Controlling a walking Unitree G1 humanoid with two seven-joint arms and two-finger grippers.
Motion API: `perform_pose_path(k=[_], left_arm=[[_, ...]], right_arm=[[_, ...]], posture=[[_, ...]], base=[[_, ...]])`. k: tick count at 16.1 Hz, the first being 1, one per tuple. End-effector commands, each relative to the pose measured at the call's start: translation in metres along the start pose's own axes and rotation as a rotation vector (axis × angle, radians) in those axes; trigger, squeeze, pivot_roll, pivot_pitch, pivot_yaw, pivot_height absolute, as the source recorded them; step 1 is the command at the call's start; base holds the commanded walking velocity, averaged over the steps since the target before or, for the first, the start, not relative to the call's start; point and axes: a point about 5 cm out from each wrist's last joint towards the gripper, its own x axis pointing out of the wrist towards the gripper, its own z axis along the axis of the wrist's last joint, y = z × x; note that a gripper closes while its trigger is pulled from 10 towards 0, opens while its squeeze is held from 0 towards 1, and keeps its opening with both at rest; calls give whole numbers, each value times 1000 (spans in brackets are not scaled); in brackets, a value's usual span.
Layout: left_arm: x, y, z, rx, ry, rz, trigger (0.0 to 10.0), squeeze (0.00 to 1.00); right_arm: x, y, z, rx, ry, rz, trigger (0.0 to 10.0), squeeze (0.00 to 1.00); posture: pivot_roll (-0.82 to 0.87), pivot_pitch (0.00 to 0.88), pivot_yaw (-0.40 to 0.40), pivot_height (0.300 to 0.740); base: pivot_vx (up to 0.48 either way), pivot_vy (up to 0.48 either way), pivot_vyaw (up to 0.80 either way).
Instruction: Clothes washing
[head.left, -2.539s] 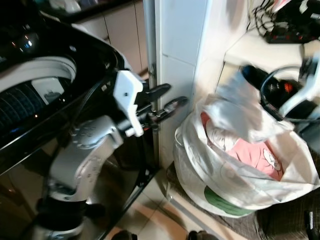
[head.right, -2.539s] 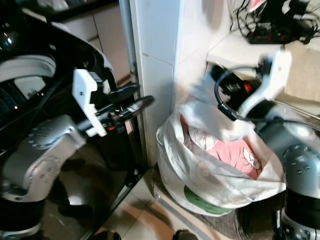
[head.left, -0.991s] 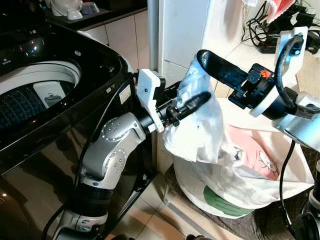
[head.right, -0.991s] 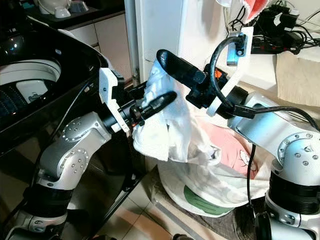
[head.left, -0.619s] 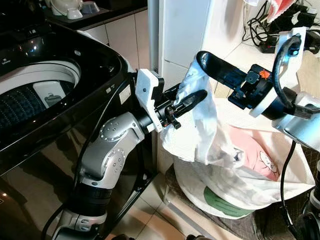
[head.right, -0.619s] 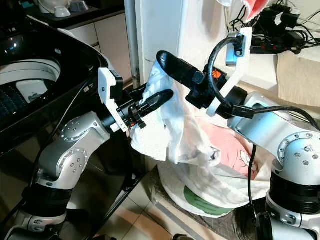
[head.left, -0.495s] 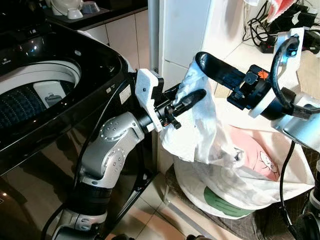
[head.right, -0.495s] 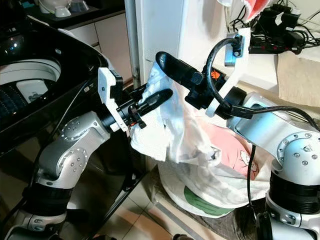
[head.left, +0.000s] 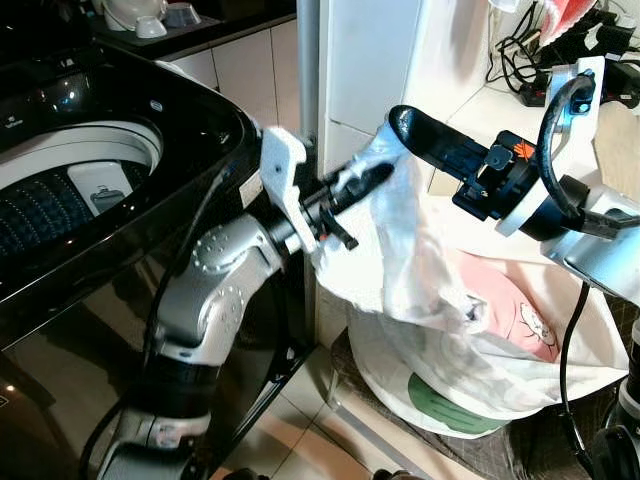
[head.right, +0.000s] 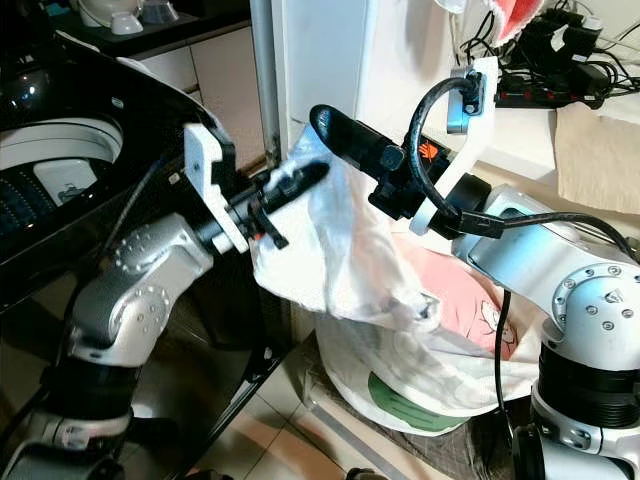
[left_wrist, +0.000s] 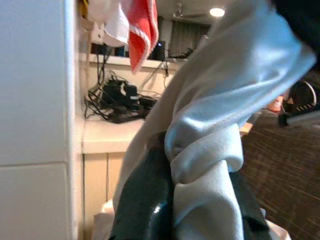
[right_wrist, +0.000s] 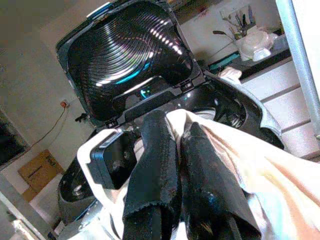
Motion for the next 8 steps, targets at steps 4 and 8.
perform_pose_path(k=[4, 8], left_arm=[[-8, 81, 85, 433, -70, 296, 0, 0], [-21, 113, 225, 1009, -155, 561, 0, 0]], right_arm=[[-4, -2, 3, -81, -22, -42, 10000, 0], [-5, 0, 0, -101, -21, -41, 10000, 0]], posture=[[-50, 0, 7, 740], [-43, 0, 12, 740]], base=[[0, 0, 0], [0, 0, 0]])
